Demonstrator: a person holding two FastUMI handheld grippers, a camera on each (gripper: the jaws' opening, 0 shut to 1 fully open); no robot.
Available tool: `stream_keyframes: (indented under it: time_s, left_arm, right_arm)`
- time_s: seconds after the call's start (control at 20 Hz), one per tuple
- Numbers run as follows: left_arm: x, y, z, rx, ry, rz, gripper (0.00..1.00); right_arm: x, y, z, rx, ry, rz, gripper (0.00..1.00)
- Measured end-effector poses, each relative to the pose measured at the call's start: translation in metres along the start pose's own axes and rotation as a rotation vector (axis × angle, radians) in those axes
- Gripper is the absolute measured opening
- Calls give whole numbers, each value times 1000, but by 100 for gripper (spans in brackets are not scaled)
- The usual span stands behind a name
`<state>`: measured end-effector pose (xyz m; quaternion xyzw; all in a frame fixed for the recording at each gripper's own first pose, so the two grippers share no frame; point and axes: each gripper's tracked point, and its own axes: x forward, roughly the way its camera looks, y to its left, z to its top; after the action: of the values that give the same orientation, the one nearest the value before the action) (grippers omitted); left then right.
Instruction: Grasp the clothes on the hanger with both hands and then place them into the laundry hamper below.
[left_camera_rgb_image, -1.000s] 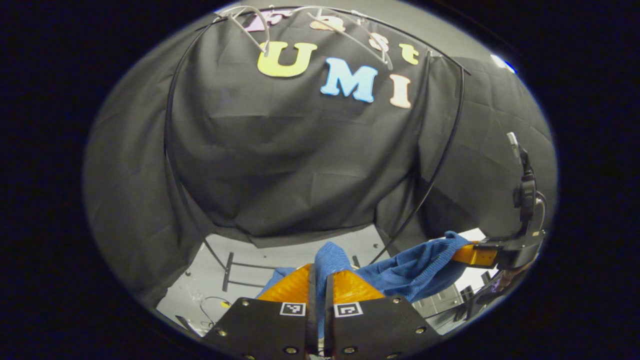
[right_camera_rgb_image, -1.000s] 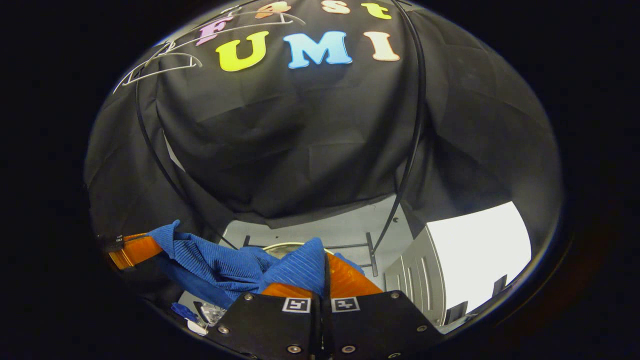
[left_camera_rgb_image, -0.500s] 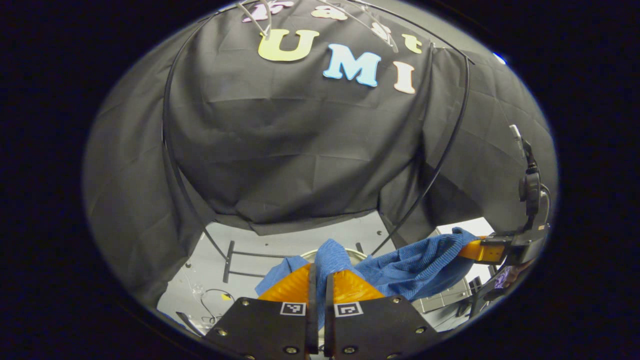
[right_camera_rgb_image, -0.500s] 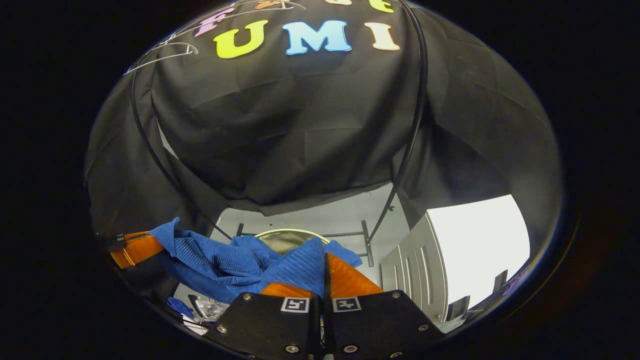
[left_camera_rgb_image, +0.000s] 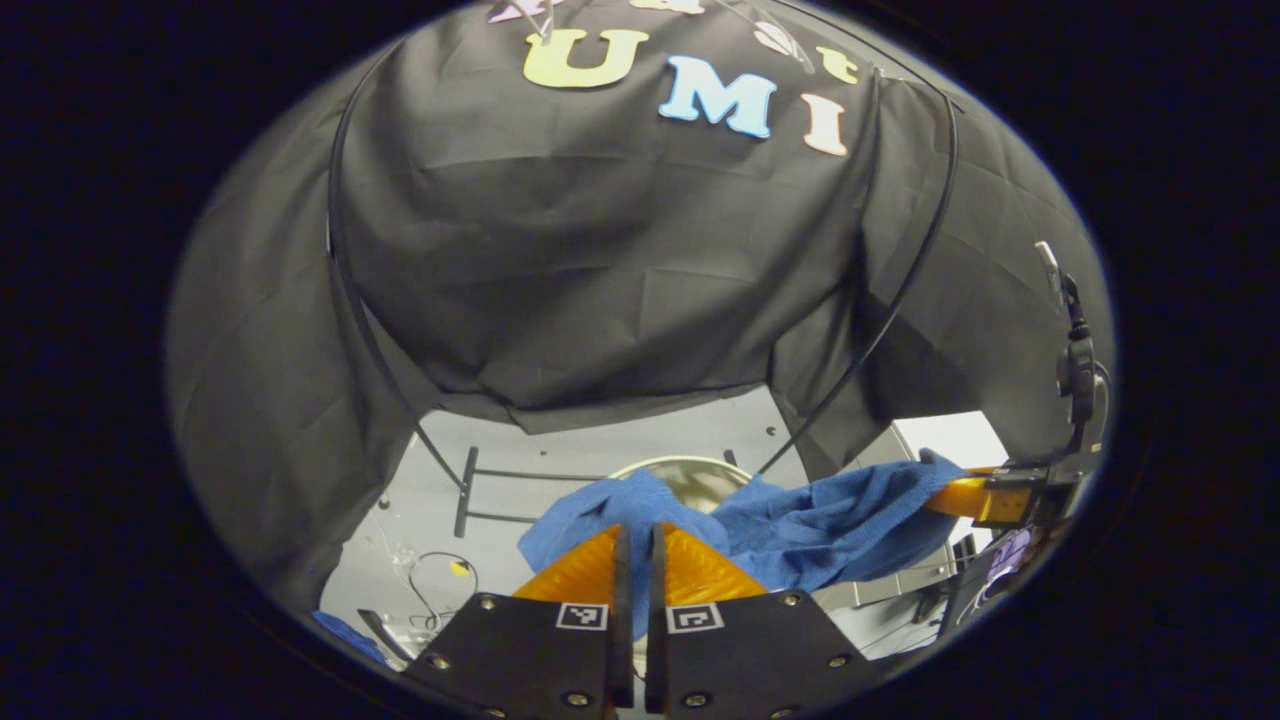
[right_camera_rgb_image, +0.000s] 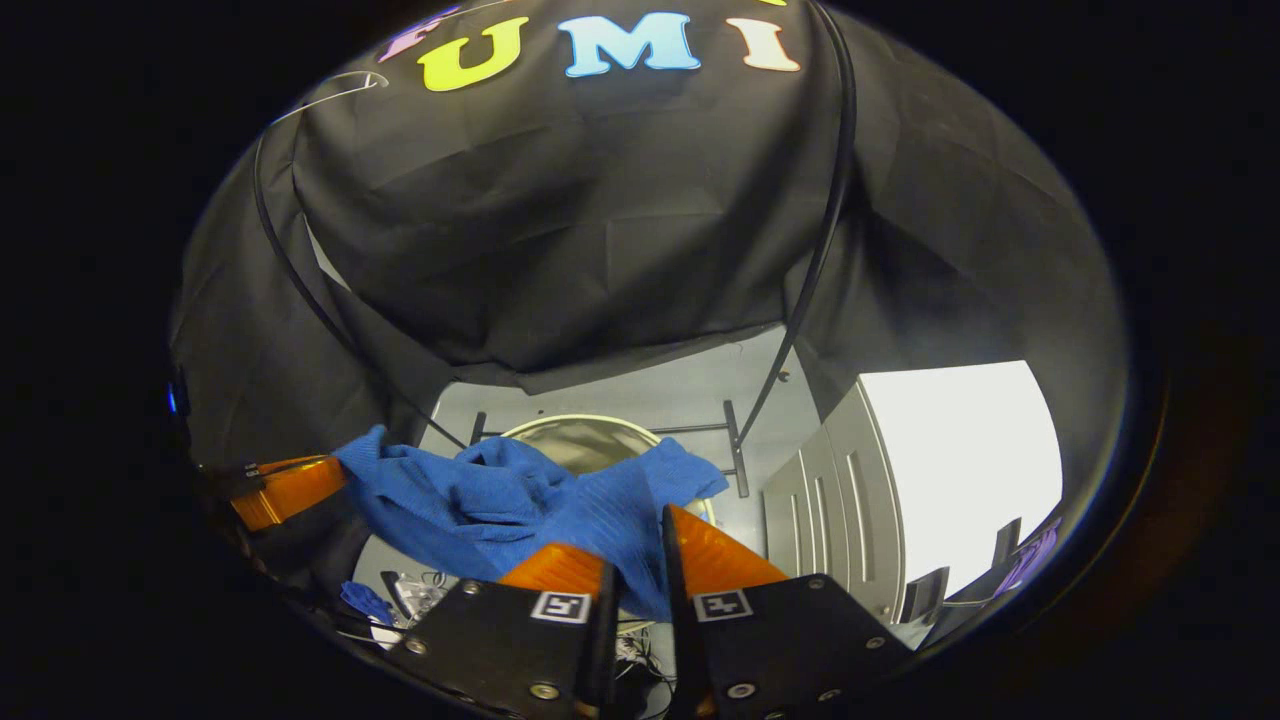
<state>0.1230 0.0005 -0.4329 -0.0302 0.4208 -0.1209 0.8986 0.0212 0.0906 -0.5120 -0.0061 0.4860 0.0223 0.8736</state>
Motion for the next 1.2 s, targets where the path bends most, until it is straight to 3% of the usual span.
stream_keyframes:
  time_s: [0.05,0.15,0.25,0.3,0.55,0.85,1.2]
  left_arm:
    - [1,3,-3,-16,5,-14,10]
    - [-5,7,-11,-36,25,-31,45]
    - [-14,14,-8,-39,25,1,80]
    - [-21,14,-5,-43,23,4,97]
    - [-56,1,11,-5,-18,41,96]
    - [-123,-37,77,139,-151,106,96]
    - [-212,-140,183,190,-392,157,97]
  right_arm:
    - [-2,3,-2,-3,15,9,37]
    - [-7,3,-1,-3,16,6,67]
    - [-18,-2,3,-7,4,-13,96]
    - [-26,-6,6,-5,-6,-20,98]
    - [-76,-38,28,26,-79,-59,97]
    - [-146,-88,67,62,-243,-109,97]
    - [-242,-144,137,28,-537,-111,97]
